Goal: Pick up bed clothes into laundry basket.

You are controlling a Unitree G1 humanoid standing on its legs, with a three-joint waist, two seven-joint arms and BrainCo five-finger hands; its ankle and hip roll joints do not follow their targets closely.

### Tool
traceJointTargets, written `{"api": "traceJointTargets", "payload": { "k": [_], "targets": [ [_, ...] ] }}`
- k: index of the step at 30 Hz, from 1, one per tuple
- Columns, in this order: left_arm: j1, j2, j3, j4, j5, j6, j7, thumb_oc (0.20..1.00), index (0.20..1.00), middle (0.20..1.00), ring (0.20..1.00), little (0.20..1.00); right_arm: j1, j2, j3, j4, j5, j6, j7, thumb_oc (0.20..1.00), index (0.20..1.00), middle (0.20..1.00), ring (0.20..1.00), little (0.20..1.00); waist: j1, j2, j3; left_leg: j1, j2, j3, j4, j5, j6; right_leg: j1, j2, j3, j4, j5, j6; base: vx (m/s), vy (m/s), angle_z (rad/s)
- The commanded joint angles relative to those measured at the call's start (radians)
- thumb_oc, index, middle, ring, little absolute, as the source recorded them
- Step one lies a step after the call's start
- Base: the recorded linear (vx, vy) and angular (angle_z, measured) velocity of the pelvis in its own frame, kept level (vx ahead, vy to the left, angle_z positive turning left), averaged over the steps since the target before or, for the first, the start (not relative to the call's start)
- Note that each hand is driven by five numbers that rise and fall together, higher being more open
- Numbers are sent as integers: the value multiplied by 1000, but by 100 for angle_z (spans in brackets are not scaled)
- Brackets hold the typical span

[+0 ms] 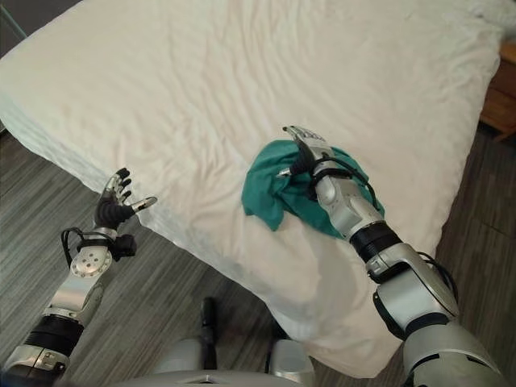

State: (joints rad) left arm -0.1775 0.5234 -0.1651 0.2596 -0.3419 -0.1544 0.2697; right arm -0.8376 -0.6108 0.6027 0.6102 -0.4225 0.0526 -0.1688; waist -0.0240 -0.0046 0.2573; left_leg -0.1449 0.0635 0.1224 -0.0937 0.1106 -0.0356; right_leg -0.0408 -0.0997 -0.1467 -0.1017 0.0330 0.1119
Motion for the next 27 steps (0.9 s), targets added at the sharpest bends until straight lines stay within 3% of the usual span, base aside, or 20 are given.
{"api": "traceJointTargets", "payload": {
  "k": [1, 5, 6, 9, 10, 11, 13, 15, 16, 18, 20, 22, 27],
  "targets": [
    [-179, 57, -20, 62, -4, -84, 33, 1000, 1000, 1000, 1000, 1000, -199, -26, 71, 105, -11, 0, -62, 1000, 1000, 1000, 1000, 1000, 1, -41, 24, 25, 58, 84, 6, -41, -84, -100, -5, 11, 14, -12, 5, -38, -38, -3],
    [-323, 43, -85, 183, -20, -87, 56, 1000, 1000, 1000, 1000, 1000, -248, 28, 129, 291, 10, 13, -67, 1000, 1000, 1000, 1000, 1000, -4, -31, 39, -15, 65, 83, 6, -26, -95, -135, -3, 13, 14, -5, 8, -16, -19, -1],
    [-352, 53, -93, 218, -29, -94, 47, 1000, 1000, 1000, 1000, 1000, -323, -56, 144, 383, 47, 14, -64, 1000, 1000, 1000, 1000, 1000, -6, -31, 39, -15, 66, 83, 6, -26, -98, -133, -3, 12, 14, -10, 10, -25, -33, -1],
    [-324, 34, -99, 190, -3, -97, 33, 1000, 1000, 1000, 1000, 1000, -257, -34, 160, 397, 44, -6, -48, 1000, 1000, 1000, 1000, 1000, -11, -25, 40, -15, 65, 81, 6, -22, -96, -129, -3, 10, 14, -11, 10, -2, -10, 5],
    [-260, 17, -91, 135, 11, -101, 14, 1000, 1000, 1000, 1000, 1000, -141, -22, 143, 380, 35, -14, -35, 1000, 1000, 1000, 1000, 1000, -12, -23, 42, -5, 63, 81, 6, -25, -93, -119, -5, 9, 14, -15, 8, 1, -7, 4],
    [-215, 2, -88, 94, 15, -105, -1, 1000, 1000, 1000, 1000, 1000, -70, -14, 125, 377, 32, -21, -23, 583, 583, 583, 583, 583, -13, -21, 44, 1, 63, 80, 6, -28, -91, -114, -6, 9, 14, -16, 7, 3, -5, 4],
    [-157, -19, -89, 33, 31, -104, -20, 1000, 1000, 1000, 1000, 1000, 34, 5, 102, 369, 26, -32, -7, 200, 200, 200, 200, 200, -14, -22, 40, 14, 60, 82, 6, -37, -87, -102, -9, 9, 14, -18, 7, -14, 13, 10],
    [-137, -25, -89, 17, 36, -101, -25, 1000, 1000, 1000, 1000, 1000, 75, 7, 94, 360, 17, -34, -1, 200, 200, 200, 200, 200, -17, -24, 38, 22, 59, 84, 6, -41, -85, -96, -10, 10, 14, -20, 8, -11, 9, 5],
    [-138, -65, -113, -18, 49, -90, -14, 1000, 1000, 1000, 1000, 1000, 138, 190, 84, 376, -20, -18, -9, 200, 200, 200, 200, 200, -12, -23, 31, 47, 55, 86, 6, -59, -78, -72, -15, 10, 14, -26, 8, 0, 0, 0],
    [-148, -59, -125, 0, 53, -82, -2, 1000, 1000, 1000, 1000, 1000, 103, 193, 77, 401, -12, -6, -19, 200, 200, 200, 200, 200, -11, -28, 24, 50, 53, 86, 6, -60, -75, -69, -17, 11, 14, -24, 7, 8, 7, 3],
    [-224, -41, -150, 68, 23, -77, 3, 1000, 1000, 1000, 1000, 1000, -61, 115, 42, 458, 84, 10, -20, 200, 200, 200, 200, 200, -17, -52, -4, 86, 53, 96, 6, -79, -69, -41, -16, 20, 14, -28, 11, 55, 8, 0],
    [-250, -19, -152, 80, 22, -69, 9, 1000, 1000, 1000, 1000, 1000, -100, 138, 16, 423, 137, -1, -42, 200, 200, 200, 200, 200, -25, -65, -27, 113, 53, 104, 6, -94, -62, -26, -17, 31, 14, -24, 15, 63, 38, 8],
    [-248, 1, -114, 78, 16, -58, 17, 1000, 1000, 1000, 1000, 1000, -8, 166, -73, 283, 210, -27, -80, 200, 200, 200, 200, 200, -51, -84, -71, 159, 48, 135, 6, -114, -50, -9, -19, 55, 14, -9, 23, 44, 91, -18]
  ]
}}
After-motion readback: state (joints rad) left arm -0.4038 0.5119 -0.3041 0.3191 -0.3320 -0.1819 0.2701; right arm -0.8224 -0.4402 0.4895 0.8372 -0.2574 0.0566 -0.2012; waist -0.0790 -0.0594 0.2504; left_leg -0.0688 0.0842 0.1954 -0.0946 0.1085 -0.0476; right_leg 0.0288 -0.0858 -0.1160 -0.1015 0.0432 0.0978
